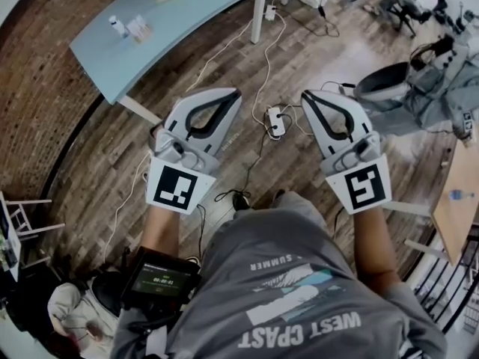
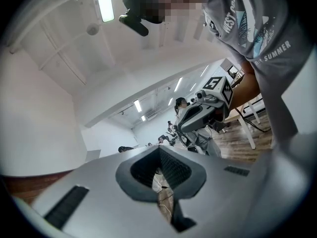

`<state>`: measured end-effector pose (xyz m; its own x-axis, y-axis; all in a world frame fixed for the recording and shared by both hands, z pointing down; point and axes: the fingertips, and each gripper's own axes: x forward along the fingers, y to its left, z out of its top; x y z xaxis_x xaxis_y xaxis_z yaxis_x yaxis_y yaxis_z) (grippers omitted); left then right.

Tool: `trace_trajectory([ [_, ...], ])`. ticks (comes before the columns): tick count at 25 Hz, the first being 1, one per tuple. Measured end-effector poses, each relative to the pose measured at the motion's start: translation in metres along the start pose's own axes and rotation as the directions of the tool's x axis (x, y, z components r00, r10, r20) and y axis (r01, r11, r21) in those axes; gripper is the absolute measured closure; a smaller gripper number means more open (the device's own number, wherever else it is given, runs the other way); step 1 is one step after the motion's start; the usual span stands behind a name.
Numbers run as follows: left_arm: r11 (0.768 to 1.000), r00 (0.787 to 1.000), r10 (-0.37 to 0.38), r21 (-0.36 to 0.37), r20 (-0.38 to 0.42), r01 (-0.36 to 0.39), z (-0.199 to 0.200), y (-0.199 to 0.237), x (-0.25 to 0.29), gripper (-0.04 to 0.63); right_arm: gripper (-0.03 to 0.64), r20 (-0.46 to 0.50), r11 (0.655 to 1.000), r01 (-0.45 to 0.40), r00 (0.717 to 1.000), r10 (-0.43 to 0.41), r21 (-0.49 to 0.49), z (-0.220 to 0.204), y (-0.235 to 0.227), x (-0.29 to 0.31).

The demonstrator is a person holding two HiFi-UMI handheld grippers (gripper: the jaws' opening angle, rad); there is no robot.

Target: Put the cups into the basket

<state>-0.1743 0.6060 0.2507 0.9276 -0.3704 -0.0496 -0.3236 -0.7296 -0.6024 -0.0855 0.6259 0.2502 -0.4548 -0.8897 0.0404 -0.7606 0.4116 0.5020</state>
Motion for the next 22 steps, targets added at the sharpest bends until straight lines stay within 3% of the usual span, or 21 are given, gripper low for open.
trace_trajectory([
  [13,1.000,0.999,0.004,-0.003,-0.051,-0.004,-0.016,0.008,0.024,0.597,0.603,0.021,1.000,-0.012,1.000,0.011,0.022,-0.018,-0.027,0.017],
  [22,0.999,0.994,0.045,0.010,-0.104,-0.044,-0.022,0.018,0.080,0.597,0.603,0.013,0.996,-0.093,0.996,0.093,-0.007,-0.052,-0.076,0.023],
])
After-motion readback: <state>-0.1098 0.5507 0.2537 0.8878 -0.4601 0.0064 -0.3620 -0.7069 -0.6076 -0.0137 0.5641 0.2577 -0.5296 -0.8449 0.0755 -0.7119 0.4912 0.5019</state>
